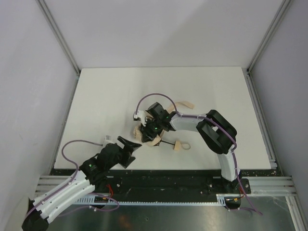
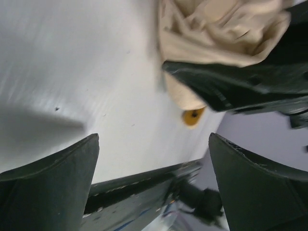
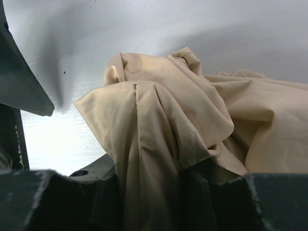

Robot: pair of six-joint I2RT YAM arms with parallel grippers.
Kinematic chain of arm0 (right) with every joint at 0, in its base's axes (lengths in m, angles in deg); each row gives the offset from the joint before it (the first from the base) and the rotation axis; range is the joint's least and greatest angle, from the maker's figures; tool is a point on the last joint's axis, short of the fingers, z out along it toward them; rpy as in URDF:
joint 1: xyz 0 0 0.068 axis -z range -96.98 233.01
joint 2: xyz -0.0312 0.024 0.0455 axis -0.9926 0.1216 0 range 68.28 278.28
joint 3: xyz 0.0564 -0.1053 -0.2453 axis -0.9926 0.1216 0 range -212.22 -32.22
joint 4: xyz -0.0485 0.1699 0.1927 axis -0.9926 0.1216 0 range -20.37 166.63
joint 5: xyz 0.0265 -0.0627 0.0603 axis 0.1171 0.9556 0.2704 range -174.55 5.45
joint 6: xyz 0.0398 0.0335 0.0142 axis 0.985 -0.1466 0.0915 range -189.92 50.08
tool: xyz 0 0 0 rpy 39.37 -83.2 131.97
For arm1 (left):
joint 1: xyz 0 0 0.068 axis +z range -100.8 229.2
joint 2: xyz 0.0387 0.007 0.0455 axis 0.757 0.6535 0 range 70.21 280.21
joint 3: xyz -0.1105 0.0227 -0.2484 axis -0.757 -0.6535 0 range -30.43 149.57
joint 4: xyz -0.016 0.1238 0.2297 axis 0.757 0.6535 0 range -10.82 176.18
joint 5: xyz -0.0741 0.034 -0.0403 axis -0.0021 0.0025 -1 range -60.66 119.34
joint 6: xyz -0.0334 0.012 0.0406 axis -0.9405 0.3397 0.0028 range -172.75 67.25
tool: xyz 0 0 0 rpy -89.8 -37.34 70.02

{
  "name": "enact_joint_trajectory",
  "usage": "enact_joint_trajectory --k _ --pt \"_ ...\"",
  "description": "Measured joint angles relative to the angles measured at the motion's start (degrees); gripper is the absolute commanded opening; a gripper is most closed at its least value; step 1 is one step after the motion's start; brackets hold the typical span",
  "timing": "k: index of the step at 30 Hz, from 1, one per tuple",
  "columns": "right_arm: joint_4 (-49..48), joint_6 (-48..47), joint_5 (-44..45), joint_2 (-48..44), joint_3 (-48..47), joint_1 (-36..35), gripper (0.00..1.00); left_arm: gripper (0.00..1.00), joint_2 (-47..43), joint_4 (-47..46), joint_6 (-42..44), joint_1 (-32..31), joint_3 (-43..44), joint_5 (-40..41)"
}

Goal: Put away the umbrella

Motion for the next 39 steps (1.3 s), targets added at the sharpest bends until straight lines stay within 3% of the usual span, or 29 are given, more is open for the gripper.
enact_joint_trajectory --k 4,7,12,17,25,32,39 --pt "-0.7 0.85 -0.85 0.11 0.26 0.28 0.0 0.99 -2.62 -5.25 -4.66 3.48 -1.18 2.05" --pt "-0.94 1.05 -1.01 0.11 0.37 0.37 0.0 0.99 -0.42 -7.04 -4.37 10.47 -0.94 2.03" --pt "-1.44 1.29 -1.7 0.11 0.61 0.35 0.0 0.99 18.08 -10.78 -0.87 22.16 4.55 -3.1" --pt "-1.62 1.4 -1.79 0.11 0.7 0.37 0.0 0.99 24.94 -19.5 2.45 23.21 5.53 -8.44" --pt "-1.77 1.7 -1.79 -0.26 0.76 0.44 0.0 0.99 13.07 -25.46 3.67 23.21 3.43 -9.64" --pt "-1.95 1.92 -1.9 -0.55 0.87 0.48 0.0 0.99 25.27 -27.04 5.6 22.64 5.33 -14.36" --pt "-2.14 1.97 -1.97 -0.68 1.03 0.5 0.0 0.99 29.27 -30.77 5.55 19.91 5.33 -14.08"
